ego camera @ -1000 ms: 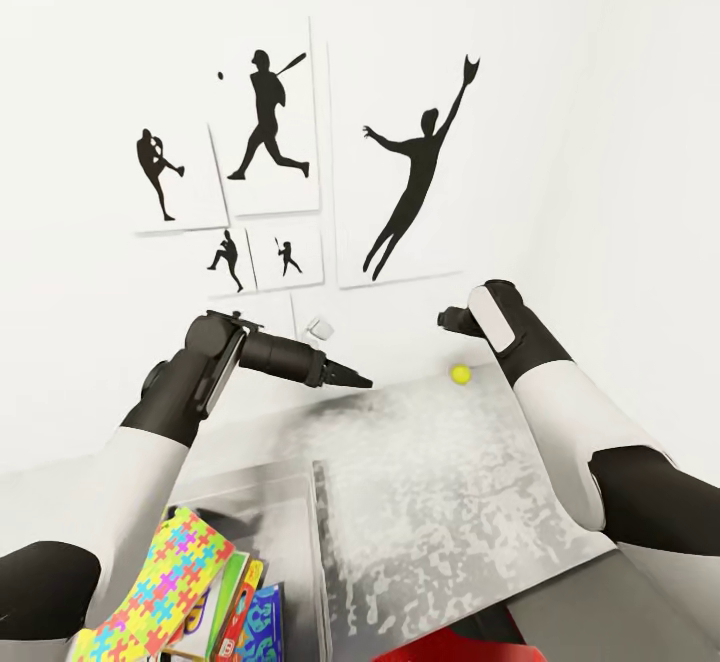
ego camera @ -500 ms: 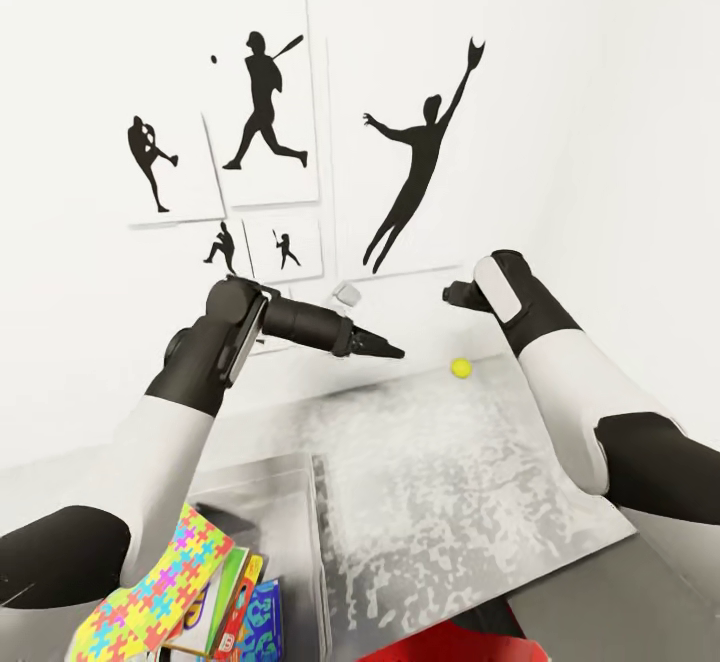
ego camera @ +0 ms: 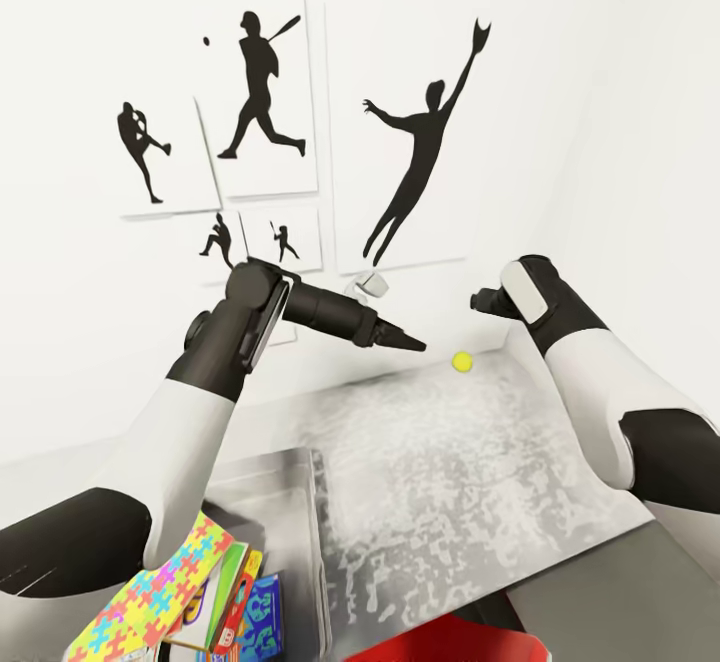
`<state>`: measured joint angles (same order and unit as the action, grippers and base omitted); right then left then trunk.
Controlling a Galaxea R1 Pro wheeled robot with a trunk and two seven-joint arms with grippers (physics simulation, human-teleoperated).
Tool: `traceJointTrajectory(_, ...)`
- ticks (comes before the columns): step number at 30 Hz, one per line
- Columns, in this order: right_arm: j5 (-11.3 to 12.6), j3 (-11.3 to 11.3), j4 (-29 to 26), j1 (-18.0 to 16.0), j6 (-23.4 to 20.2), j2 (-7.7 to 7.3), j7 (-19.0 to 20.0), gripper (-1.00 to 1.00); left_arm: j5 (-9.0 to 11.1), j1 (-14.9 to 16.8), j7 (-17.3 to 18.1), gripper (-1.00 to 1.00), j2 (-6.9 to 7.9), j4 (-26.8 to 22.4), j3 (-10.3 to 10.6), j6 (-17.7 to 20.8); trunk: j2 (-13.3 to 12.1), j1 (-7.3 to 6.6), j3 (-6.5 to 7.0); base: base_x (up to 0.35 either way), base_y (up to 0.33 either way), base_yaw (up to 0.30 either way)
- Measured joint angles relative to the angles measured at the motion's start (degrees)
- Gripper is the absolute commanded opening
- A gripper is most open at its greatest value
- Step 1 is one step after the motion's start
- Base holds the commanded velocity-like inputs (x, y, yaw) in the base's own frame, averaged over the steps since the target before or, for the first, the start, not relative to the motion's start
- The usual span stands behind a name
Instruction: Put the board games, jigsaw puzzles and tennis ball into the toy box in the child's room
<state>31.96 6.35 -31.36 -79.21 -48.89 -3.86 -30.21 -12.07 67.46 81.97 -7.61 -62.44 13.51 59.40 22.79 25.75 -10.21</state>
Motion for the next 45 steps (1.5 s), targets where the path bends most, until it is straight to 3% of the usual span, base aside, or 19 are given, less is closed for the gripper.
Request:
traceJointTrajectory(11,0.0,-0.1,-0.2,-0.3,-1.0,-0.24,0.0,1.00,-0.2,0.4,0.2,1.00,0.56,0.0,-0.2,0.0,0.0,0.00,-1.04,0.000,0.000,0.000)
traceJointTrajectory(17,0.2,-0.3,-0.5,-0.4,-1.8,-1.14,0.2,1.00,-0.2,1.1,0.3,1.00,0.77,0.0,-0.3,0.0,0.0,0.00,-1.61,0.000,0.000,0.000)
traceJointTrajectory(26,0.7,-0.4,-0.6,-0.9,-2.7,-1.72,0.3,1.00,0.1,1.2,0.5,1.00,2.54,-0.1,-0.4,0.0,0.0,0.00,-2.46,0.000,0.000,0.000)
traceJointTrajectory(45,0.8,-0.5,-0.6,-2.4,-3.8,-1.77,0.4,1.00,0.3,1.2,0.6,1.00,2.57,-1.3,-0.4,0.0,0.0,0.00,-4.25,0.000,0.000,0.000)
